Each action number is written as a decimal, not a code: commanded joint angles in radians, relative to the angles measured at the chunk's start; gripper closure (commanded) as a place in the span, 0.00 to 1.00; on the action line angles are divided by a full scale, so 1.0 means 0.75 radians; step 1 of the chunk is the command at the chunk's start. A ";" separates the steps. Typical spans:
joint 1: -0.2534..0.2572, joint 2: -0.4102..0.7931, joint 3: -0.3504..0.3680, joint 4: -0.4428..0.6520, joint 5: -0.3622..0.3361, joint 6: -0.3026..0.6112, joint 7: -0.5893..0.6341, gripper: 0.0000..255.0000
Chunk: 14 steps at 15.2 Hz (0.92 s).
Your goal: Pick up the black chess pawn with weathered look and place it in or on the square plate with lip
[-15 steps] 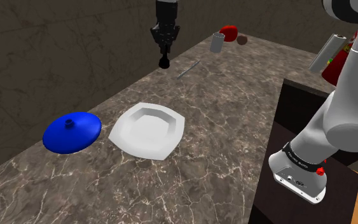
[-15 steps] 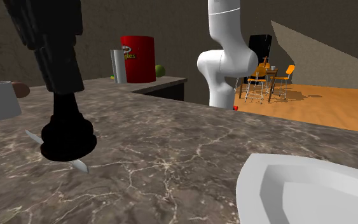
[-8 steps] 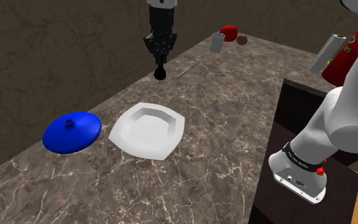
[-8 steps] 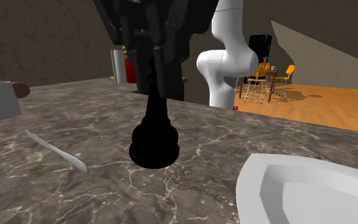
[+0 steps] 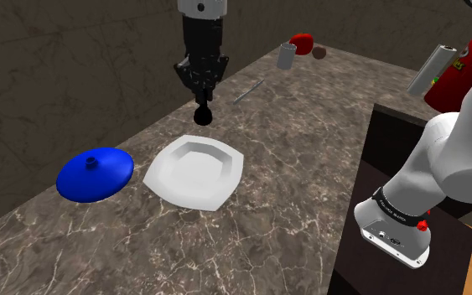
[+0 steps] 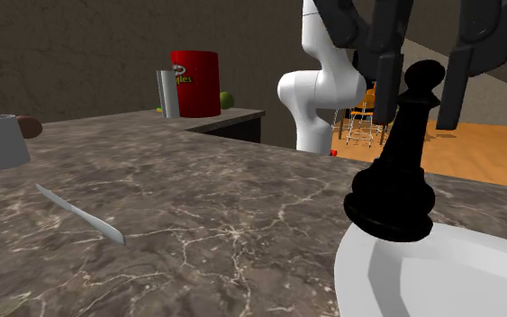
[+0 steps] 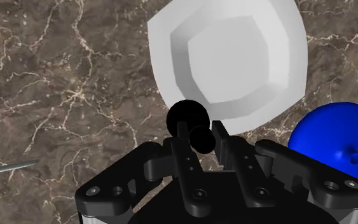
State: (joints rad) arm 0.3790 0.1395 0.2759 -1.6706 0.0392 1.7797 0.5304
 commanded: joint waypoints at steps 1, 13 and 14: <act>0.031 -0.009 0.023 -0.011 0.001 0.006 0.056 1.00; 0.118 -0.003 0.089 -0.105 -0.006 0.115 0.207 1.00; 0.118 0.000 0.089 -0.120 -0.007 0.133 0.206 1.00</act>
State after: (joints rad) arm 0.4682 0.1392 0.3433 -1.7482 0.0339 1.8660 0.6866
